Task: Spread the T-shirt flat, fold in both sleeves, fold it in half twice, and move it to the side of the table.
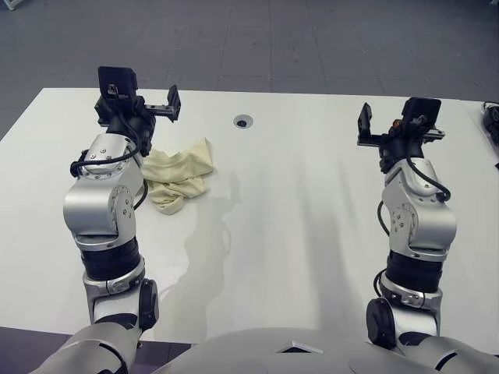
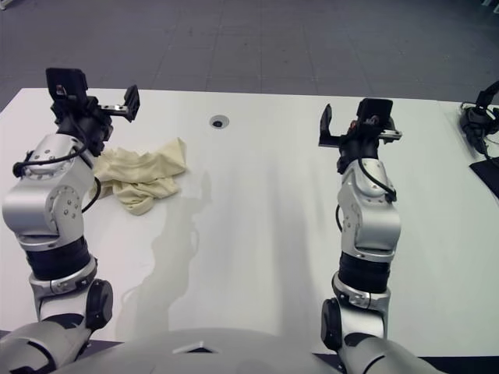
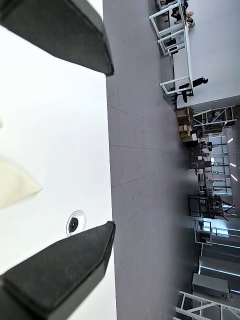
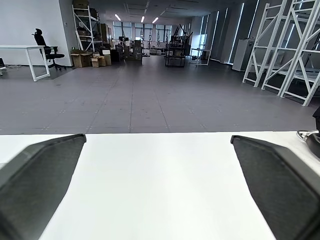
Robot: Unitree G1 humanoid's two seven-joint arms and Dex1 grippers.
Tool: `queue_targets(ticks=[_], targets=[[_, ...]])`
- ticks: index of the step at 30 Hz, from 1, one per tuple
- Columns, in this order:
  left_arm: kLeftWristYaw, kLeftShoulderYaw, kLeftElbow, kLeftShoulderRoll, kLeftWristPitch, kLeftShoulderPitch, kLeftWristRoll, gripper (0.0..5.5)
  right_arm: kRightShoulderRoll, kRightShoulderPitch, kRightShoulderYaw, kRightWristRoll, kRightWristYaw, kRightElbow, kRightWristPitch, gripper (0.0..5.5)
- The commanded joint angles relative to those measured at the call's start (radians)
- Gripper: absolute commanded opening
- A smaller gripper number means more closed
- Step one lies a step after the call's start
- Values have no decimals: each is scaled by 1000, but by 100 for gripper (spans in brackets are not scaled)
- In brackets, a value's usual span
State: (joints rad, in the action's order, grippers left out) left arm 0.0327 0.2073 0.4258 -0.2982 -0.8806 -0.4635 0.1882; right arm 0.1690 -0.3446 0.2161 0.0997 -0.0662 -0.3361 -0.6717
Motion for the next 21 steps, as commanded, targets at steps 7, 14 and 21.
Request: queue_targets(ticks=[7,14,21], targets=[[0,17,9,-30,-21,-3,-13,540,-4,-29,-16,4,7,26,-6,539],[2,44,-13,-63,-7,-1,-20,540,-14,-46,-27,6,7,54,5,539],[140,-7,-432,-246,256,-31,-113,540,-32,-35,-37,3,-2,43,3,539]])
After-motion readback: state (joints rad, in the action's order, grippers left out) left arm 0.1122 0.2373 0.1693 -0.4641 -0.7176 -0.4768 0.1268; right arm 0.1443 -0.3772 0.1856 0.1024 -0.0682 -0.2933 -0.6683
